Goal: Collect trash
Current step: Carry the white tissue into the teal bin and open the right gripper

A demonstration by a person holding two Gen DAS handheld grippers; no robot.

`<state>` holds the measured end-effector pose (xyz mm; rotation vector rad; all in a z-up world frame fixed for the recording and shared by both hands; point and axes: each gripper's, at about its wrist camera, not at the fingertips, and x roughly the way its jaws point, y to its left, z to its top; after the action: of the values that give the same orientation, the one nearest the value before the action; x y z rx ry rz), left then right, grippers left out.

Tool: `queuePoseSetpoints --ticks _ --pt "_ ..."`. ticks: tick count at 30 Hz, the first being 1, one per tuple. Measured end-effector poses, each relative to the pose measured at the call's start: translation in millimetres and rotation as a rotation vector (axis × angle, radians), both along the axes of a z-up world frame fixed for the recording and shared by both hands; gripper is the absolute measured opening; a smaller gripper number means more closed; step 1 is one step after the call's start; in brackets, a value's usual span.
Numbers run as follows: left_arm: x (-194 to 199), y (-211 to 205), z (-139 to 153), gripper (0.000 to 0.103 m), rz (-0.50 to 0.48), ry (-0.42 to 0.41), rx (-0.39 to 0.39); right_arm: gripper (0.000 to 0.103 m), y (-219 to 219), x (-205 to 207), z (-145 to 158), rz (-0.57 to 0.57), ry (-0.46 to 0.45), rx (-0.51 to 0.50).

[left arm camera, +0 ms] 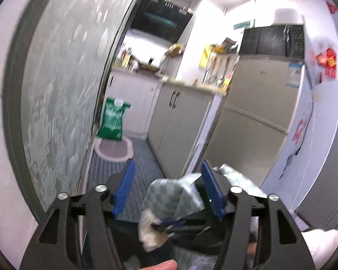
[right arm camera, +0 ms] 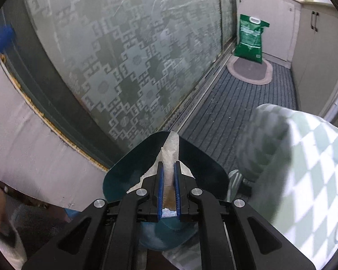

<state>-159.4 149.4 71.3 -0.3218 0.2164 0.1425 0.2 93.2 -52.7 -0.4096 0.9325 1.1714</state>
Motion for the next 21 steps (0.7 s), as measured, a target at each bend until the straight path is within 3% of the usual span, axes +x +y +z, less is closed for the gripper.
queuePoseSetpoints --ticks 10,16,20,21 --pt "-17 -21 22 0.083 -0.072 -0.069 0.002 0.009 38 -25 -53 0.05 -0.008 -0.134" --pt "-17 -41 27 0.093 -0.125 -0.092 0.017 0.014 53 -39 -89 0.081 -0.016 -0.226" --pt "-24 -50 33 0.097 -0.147 -0.13 0.03 0.057 55 -45 -108 0.084 -0.021 -0.273" --pt "-28 -50 34 0.098 -0.149 -0.139 0.032 0.063 54 -46 -111 0.085 -0.02 -0.277"
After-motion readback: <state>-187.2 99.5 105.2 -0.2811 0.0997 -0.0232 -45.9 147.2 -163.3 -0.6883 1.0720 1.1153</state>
